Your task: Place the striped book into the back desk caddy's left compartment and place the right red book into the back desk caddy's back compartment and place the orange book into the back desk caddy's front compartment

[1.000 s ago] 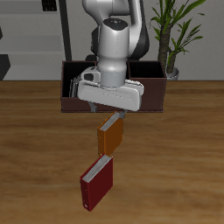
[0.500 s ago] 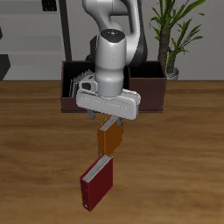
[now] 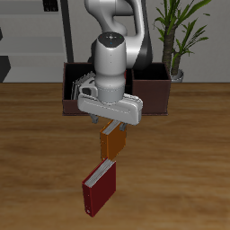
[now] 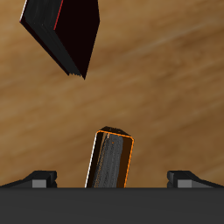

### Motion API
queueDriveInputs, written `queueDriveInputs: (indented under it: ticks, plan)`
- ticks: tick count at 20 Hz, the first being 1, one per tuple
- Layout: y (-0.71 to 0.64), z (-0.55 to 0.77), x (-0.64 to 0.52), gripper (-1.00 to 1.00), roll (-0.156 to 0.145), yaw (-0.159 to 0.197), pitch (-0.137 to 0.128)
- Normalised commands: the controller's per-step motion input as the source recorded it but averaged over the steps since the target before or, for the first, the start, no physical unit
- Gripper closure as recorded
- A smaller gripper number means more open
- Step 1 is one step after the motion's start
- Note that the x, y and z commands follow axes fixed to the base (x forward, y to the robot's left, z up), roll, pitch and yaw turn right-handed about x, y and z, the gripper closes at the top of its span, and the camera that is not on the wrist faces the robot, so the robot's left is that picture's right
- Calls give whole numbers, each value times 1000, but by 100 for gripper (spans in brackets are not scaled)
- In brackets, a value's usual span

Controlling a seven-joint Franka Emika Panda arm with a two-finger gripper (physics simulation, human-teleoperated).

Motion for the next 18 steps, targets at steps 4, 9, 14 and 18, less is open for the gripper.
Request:
queueDriveInputs:
  ticks: [4,9,14,18]
  plan:
    - [22,21,-7,-100,-4,0,1]
    - [53,-110,27,-100,8,22,6]
    - [1,-125,34,-100,-12,2,15]
    - [-20,-64,-72,-100,3,14,-18]
